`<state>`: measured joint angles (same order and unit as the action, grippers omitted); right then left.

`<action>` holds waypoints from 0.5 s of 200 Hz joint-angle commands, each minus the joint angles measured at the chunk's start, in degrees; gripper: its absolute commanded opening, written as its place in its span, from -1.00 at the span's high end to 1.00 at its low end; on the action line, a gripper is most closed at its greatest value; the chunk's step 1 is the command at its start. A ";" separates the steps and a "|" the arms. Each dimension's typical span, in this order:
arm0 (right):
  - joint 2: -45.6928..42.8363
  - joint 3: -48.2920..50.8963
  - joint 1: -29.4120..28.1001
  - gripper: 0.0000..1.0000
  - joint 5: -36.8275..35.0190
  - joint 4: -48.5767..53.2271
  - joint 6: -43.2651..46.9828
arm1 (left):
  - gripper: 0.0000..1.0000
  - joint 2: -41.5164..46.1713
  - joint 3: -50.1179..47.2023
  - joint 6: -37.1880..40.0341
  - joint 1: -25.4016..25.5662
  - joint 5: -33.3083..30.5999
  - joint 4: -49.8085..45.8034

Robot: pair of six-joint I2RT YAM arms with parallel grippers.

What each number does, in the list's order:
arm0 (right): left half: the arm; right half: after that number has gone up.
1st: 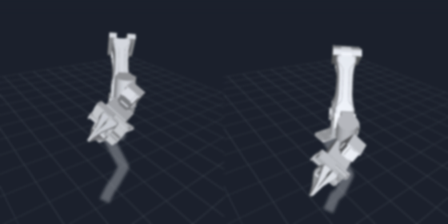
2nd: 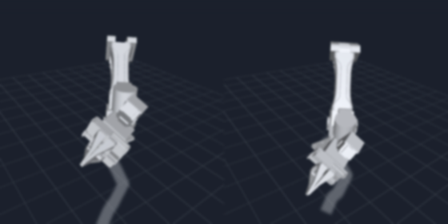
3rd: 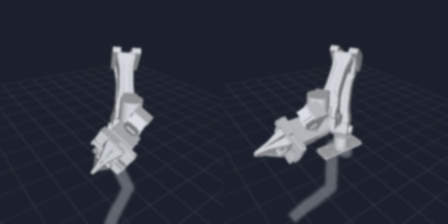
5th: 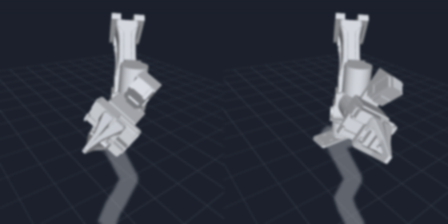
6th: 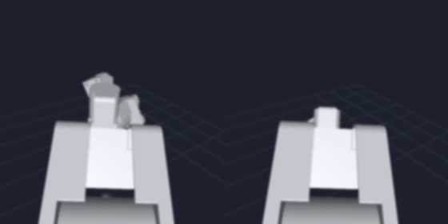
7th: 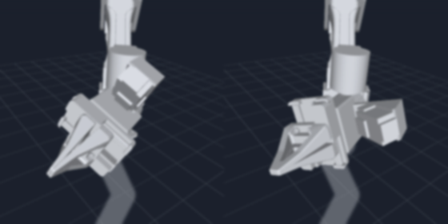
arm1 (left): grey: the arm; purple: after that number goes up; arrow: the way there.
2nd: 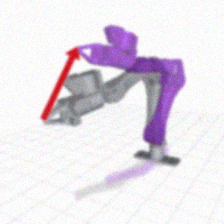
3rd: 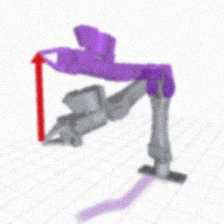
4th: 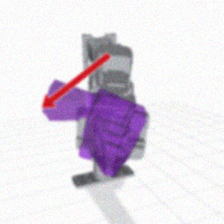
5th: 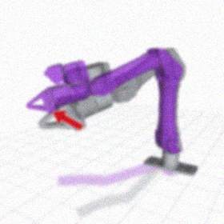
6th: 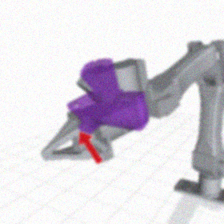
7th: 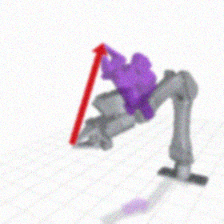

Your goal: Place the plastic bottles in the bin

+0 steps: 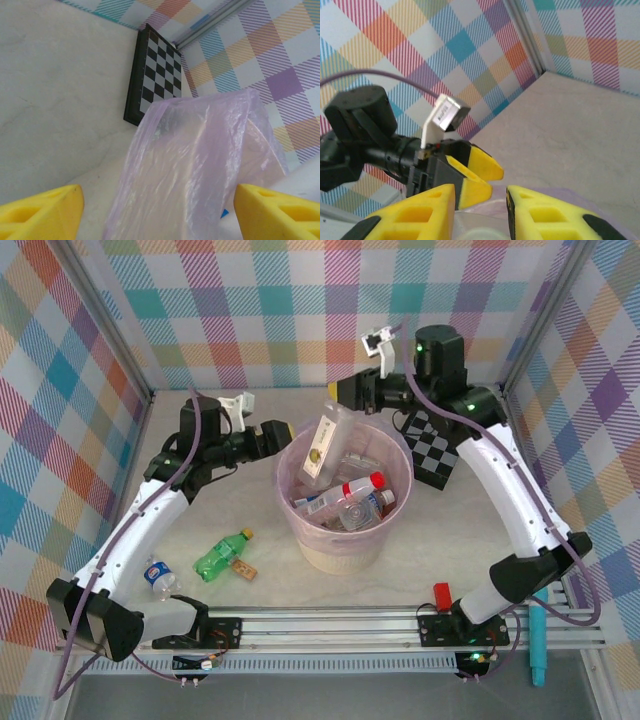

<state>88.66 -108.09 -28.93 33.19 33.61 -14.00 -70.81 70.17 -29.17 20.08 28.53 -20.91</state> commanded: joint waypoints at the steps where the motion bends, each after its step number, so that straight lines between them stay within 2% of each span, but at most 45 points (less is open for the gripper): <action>1: -0.54 1.40 -2.27 0.77 4.12 -3.23 6.04 | -0.53 0.33 -1.73 -1.54 1.28 -1.71 1.89; 43: -5.80 13.66 -8.10 0.80 4.70 -7.42 24.60 | -0.45 -1.35 -3.32 -3.27 3.32 -4.68 3.55; 73: -6.43 18.70 -8.85 0.79 6.22 -5.00 30.97 | -0.38 -1.20 -4.86 -4.79 4.20 -7.09 7.15; 100: -6.91 24.03 -8.87 0.80 6.02 -5.07 32.87 | -0.33 -0.84 -5.57 -5.50 4.36 -8.81 7.90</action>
<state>81.73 -88.71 -38.06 40.47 27.79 10.35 -72.27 65.73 -33.21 24.03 22.72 -16.23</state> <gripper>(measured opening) 0.301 0.671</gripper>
